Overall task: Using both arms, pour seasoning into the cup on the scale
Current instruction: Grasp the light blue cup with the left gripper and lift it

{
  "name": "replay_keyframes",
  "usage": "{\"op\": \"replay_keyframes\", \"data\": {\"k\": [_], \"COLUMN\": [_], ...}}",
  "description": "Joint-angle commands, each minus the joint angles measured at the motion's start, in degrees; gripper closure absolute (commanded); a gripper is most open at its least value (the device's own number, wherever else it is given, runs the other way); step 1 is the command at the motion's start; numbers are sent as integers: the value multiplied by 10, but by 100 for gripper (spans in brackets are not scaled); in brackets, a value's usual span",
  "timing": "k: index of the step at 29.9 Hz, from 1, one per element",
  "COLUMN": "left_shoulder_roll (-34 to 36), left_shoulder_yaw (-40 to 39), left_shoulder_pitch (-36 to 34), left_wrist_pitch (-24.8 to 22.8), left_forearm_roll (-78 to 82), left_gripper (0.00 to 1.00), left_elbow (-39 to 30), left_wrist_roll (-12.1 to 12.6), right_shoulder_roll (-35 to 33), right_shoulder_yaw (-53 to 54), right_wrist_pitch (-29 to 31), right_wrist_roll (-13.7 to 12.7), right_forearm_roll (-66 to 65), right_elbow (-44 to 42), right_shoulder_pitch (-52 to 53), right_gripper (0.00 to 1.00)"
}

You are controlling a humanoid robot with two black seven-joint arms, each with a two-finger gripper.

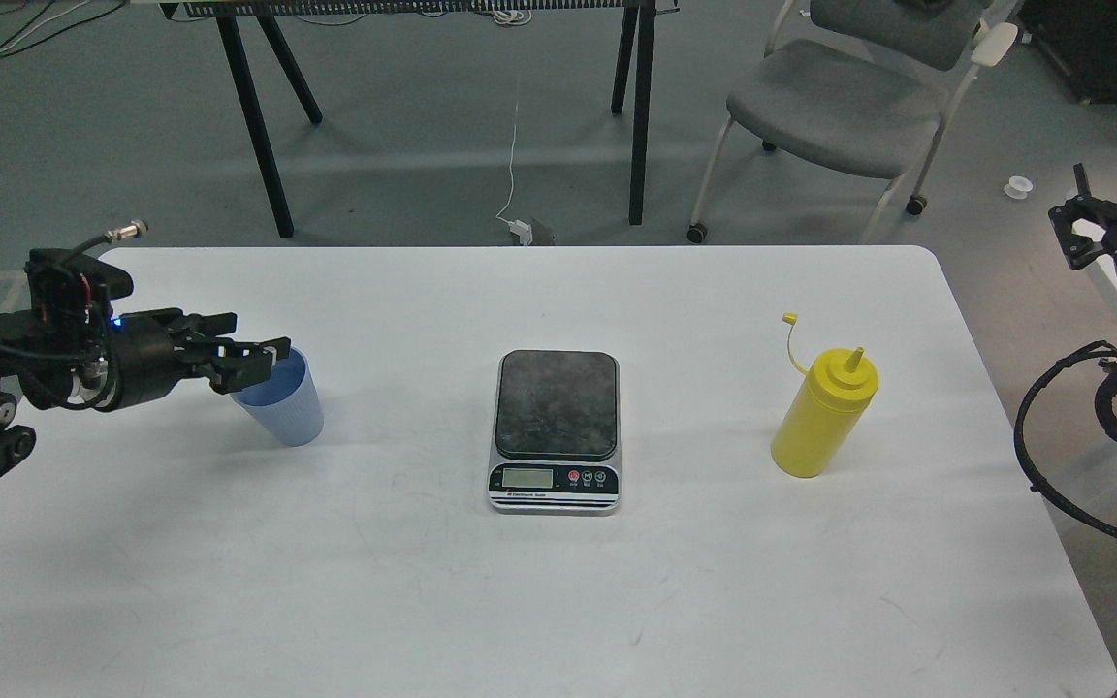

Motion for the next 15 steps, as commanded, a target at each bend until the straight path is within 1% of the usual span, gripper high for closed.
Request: {"op": "replay_keyframes", "data": {"k": [1,6,8,9,12,15], "left_shoulder_roll": [-25,-31,-38,-41,-43,-50], "left_shoulder_yaw": [54,67,67,67,67,69], "left_shoulder_pitch": [-10,-23,-25,-25,-25,-25], "left_wrist_pitch": [38,42,42,42,40,37], "left_forearm_roll": [8,3,1,1,-1,-2], "left_gripper": [27,30,34,38,59,76], "left_elbow": [48,73,81,84,89,90], "left_wrist_roll": [-2,-2,-2,-3,-7,-7], "right_shoulder_roll": [-1,-4,-4,-4,-4,-5], "right_shoulder_yaw": [0,0,0,0,0,0], "right_wrist_pitch": [0,0,0,0,0,0], "right_wrist_roll": [-2,-2,-2,-1,-1,-1], "right_forearm_roll": [0,0,0,0,0,0], "right_elbow": [1,1,1,1,1,1], "right_shoulder_pitch": [-1,-1,-1,-1,-1,-1], "right_gripper": [0,0,0,0,0,0]}}
